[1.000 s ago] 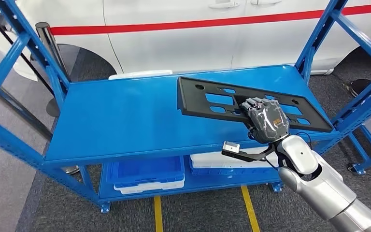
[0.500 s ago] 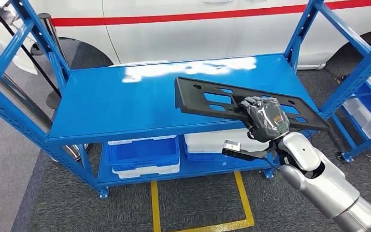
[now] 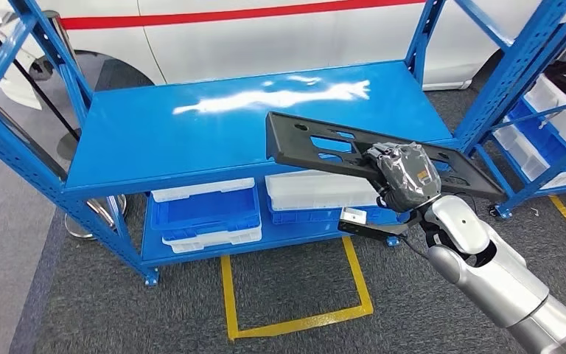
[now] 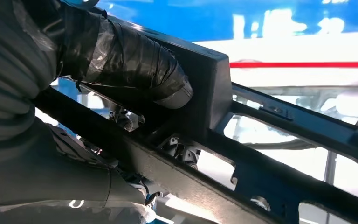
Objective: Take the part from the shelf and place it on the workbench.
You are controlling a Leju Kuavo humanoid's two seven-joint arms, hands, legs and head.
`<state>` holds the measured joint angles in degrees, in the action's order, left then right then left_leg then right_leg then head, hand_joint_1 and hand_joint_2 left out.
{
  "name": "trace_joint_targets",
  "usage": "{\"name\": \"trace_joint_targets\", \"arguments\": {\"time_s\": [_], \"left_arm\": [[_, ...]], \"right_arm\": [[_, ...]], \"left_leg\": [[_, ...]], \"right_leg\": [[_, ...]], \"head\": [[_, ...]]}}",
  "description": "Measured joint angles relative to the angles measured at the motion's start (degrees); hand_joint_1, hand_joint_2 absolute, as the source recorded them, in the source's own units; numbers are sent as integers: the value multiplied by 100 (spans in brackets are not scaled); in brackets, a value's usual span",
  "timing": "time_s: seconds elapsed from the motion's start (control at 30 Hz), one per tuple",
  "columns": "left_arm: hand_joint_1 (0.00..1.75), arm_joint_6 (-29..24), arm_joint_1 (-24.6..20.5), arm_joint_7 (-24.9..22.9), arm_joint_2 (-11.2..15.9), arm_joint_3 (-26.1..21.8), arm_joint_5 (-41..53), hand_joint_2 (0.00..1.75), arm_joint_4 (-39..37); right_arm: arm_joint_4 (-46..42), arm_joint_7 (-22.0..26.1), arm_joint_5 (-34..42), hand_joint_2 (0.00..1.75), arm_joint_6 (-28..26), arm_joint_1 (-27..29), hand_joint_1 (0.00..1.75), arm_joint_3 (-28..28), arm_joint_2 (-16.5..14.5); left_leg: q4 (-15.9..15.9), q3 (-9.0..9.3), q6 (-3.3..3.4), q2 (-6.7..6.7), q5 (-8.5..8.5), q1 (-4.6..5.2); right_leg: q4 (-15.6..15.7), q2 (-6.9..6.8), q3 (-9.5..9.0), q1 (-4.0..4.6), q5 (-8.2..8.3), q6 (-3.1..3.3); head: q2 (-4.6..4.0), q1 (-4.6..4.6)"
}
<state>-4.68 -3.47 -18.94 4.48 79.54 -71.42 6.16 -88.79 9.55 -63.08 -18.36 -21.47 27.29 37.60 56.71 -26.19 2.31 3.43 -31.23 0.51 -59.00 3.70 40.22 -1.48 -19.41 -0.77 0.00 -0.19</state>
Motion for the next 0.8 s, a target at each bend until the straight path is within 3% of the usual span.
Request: {"name": "trace_joint_targets", "arguments": {"time_s": [0.03, 0.07, 0.1, 0.17, 0.2, 0.23, 0.27, 0.33, 0.37, 0.43, 0.47, 0.53, 0.57, 0.6, 0.67, 0.7, 0.73, 0.77, 0.8], "left_arm": [[0, 2, -7, -2, -4, 5, -4, 175, 0], [0, 7, -14, -4, -8, 10, -7, 175, 0], [0, 10, -18, -6, -10, 13, -9, 175, 0], [0, 15, -17, -10, -13, 18, -11, 175, 0], [0, 15, -12, -14, -13, 20, -13, 175, 0], [0, 16, -10, -17, -14, 22, -17, 175, 0], [0, 17, -10, -22, -14, 24, -22, 175, 0], [0, 22, -18, -33, -16, 25, -41, 175, 0], [0, 25, -20, -40, -13, 26, -49, 175, 0], [0, 29, -23, -54, -7, 27, -59, 175, 0], [0, 29, -27, -60, -4, 28, -62, 175, 0], [0, 31, -29, -68, -1, 29, -67, 175, 0], [0, 30, -23, -73, 5, 30, -68, 175, 0], [0, 30, -12, -76, 12, 30, -68, 175, 0], [0, 29, 12, -82, 22, 31, -69, 175, 0], [0, 29, 21, -84, 22, 32, -70, 175, 0], [0, 28, 25, -87, 22, 33, -71, 175, 0], [0, 28, 22, -90, 23, 34, -72, 175, 0], [0, 28, 16, -92, 26, 34, -73, 175, 0]], "right_arm": [[3, 0, 11, 175, 10, -1, 175, 5, 3], [8, -1, 22, 175, 23, -12, 175, 13, 9], [13, -1, 33, 175, 39, -27, 175, 20, 14], [28, -2, 63, 175, 76, -67, 175, 40, 14], [39, -2, 80, 175, 93, -76, 175, 55, 9], [54, -2, 97, 175, 110, -81, 175, 75, 5], [69, -2, 113, 175, 126, -86, 175, 93, 2], [97, -1, 139, 175, 164, -113, 175, 115, -6], [107, 0, 151, 175, 180, -146, 175, 117, -11], [125, -2, 183, 175, 199, -203, 175, 119, -28], [137, -2, 199, 175, 203, -224, 175, 121, -34], [167, -1, 219, 175, 208, -235, 175, 125, -42], [182, 2, 226, 175, 211, -243, 175, 129, -45], [196, 4, 237, 175, 218, -252, 175, 133, -53], [219, 16, 270, 175, 244, -272, 175, 143, -73], [231, 25, 288, 175, 263, -279, 175, 149, -83], [244, 35, 304, 175, 281, -282, 175, 158, -90], [258, 43, 317, 175, 294, -285, 175, 169, -95], [270, 50, 325, 175, 302, -286, 175, 180, -100]], "left_leg": [[-43, -28, 21, -67, 83, -1], [-98, -63, 53, -135, 173, -13], [-147, -119, 89, -214, 274, -26], [-172, -286, 145, -363, 437, -24], [-154, -384, 151, -444, 502, -18], [-125, -490, 145, -520, 560, -14], [-83, -602, 134, -594, 610, -15], [41, -831, 95, -722, 684, -22], [118, -936, 68, -776, 707, -17], [247, -1058, -1, -877, 746, -1], [273, -1079, -37, -925, 774, 1], [279, -1098, -122, -983, 833, -11], [319, -1132, -171, -913, 757, -25], [444, -1188, -215, -785, 563, -35], [975, -1324, -270, -491, -64, -57], [1311, -1374, -276, -419, -324, -58], [1588, -1379, -271, -392, -454, -58], [1724, -1312, -255, -380, -449, -57], [1679, -1159, -230, -364, -341, -54]], "right_leg": [[41, 23, 13, -6, 46, -35], [26, -10, 53, 0, -13, -63], [-91, -82, 116, 10, -202, -81], [-697, -268, 278, 6, -819, -113], [-1076, -309, 337, -3, -1044, -140], [-1383, -331, 350, -17, -1117, -170], [-1539, -347, 290, -32, -1053, -199], [-1296, -431, -108, -69, -795, -244], [-935, -544, -424, -69, -811, -257], [-333, -702, -857, -28, -985, -168], [-184, -720, -923, 7, -1067, -95], [-134, -629, -833, 17, -994, 54], [-119, -586, -770, 13, -918, 114], [-98, -546, -687, 0, -830, 167], [-78, -450, -508, -3, -648, 228], [-80, -390, -410, 3, -563, 238], [-83, -325, -310, 12, -479, 238], [-87, -256, -204, 20, -394, 232], [-89, -187, -105, 25, -313, 223]], "head": [[0, -1], [0, 3], [0, 5], [0, 7], [0, 5], [0, 6], [0, 6], [0, 7], [0, 7], [0, -3], [0, -11], [0, -13], [0, -16], [0, -15], [0, -18], [0, -19], [0, -18], [0, -19], [0, -19]]}}
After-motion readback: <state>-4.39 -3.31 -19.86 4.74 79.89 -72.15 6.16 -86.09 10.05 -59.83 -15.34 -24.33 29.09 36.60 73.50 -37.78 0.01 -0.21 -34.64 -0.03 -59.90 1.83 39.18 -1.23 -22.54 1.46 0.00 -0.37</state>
